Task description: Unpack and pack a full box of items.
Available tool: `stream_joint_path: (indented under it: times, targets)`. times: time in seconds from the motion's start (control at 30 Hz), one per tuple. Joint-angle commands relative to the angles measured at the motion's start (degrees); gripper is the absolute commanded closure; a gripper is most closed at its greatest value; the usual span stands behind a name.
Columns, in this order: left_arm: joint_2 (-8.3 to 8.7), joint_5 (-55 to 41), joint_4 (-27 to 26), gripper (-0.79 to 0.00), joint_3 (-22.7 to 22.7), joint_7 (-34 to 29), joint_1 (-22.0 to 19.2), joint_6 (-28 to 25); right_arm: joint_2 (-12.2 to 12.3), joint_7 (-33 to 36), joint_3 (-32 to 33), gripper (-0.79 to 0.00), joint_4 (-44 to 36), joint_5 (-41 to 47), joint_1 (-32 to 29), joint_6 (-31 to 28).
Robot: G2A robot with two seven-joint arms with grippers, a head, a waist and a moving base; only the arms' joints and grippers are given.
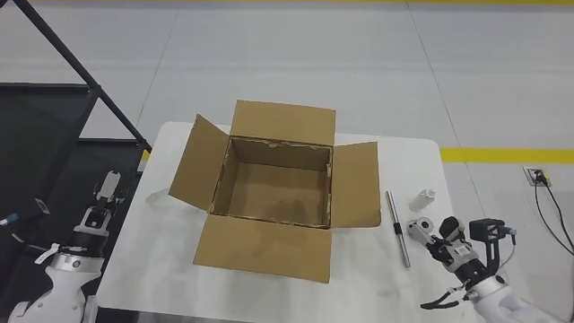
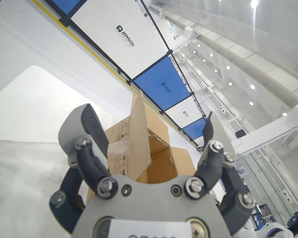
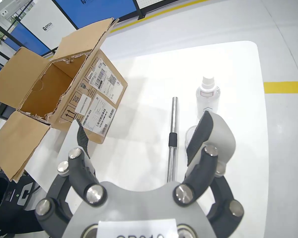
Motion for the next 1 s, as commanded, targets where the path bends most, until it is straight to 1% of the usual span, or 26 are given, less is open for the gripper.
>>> stream_joint_path:
  times: [0.0, 0.13, 0.17, 0.3, 0.33, 0.4, 0.5, 0.57, 0.63, 0.67, 0.7, 0.73, 0.8, 0.83, 0.87, 0.97]
  targets:
    - [0.01, 0.2, -0.01, -0.785, -0.01, -0.05, 0.01, -0.03, 0.0, -0.01, 0.0, -0.785, 0.0, -0.01, 0.0, -0.01]
    - [0.01, 0.2, -0.01, -0.785, -0.01, -0.05, 0.01, -0.03, 0.07, 0.15, -0.36, -0.785, -0.23, -1.67, -0.11, -0.37]
    - [0.01, 0.2, -0.01, -0.785, -0.01, -0.05, 0.01, -0.03, 0.17, 0.12, -0.77, -0.785, -0.3, -4.11, -0.09, -0.61]
    - [-0.03, 0.69, -0.01, -0.785, 0.01, 0.11, 0.38, 0.26, 0.37, -0.38, -2.76, -0.785, 1.23, -14.58, 1.31, 3.27]
    - [-0.04, 0.84, 0.03, -0.785, -0.03, 0.24, 0.47, 0.31, 0.45, 0.21, -3.38, -0.785, 2.38, -17.29, 1.89, 4.19]
    - [-0.06, 1.12, -0.05, -0.785, -0.07, 0.4, 0.57, 0.54, 0.47, 1.74, -4.36, -0.785, 4.95, -19.69, 3.88, 6.92]
    - [-0.08, 1.23, -0.17, -0.785, -0.07, 0.61, 0.62, 0.82, 0.68, 4.32, -5.44, -0.785, 9.3, -20.64, 7.34, 6.28]
    - [-0.08, 1.23, -0.17, -0.785, -0.07, 0.61, 0.62, 0.82, 0.73, 4.78, -5.89, -0.785, 12.17, -22.17, 9.54, 8.07]
    - [-0.08, 1.23, -0.17, -0.785, -0.07, 0.61, 0.62, 0.82, 0.75, 4.62, -6.69, -0.785, 14.69, -23.04, 11.35, 8.55]
    - [-0.08, 1.23, -0.17, -0.785, -0.07, 0.61, 0.62, 0.82, 0.76, 4.4, -6.91, -0.748, 15.96, -23.14, 12.07, 8.78]
    - [-0.08, 1.23, -0.17, -0.785, -0.07, 0.61, 0.62, 0.82, 0.78, 4.19, -7.06, -0.428, 16.99, -23.53, 12.69, 9.3]
    - [-0.08, 1.23, -0.17, -0.785, -0.07, 0.61, 0.62, 0.82, 0.78, 4.09, -7.29, -0.323, 17.77, -23.94, 13.19, 9.79]
    - [-0.08, 1.23, -0.17, -0.785, -0.07, 0.61, 0.62, 0.82, 0.81, 3.92, -7.58, -0.212, 18.8, -23.8, 13.83, 9.72]
    - [-0.08, 1.23, -0.17, -0.785, -0.07, 0.61, 0.62, 0.82, 0.85, 4.01, -7.58, -0.086, 19.21, -23.73, 14.01, 9.63]
    - [-0.08, 1.23, -0.17, -0.785, -0.07, 0.61, 0.62, 0.82, 0.89, 4.26, -7.56, 0.0, 19.5, -23.86, 14.19, 9.74]
    - [-0.08, 1.23, -0.17, -0.785, -0.07, 0.61, 0.62, 0.82, 0.98, 4.57, -7.7, 0.0, 19.91, -24.02, 14.53, 10.04]
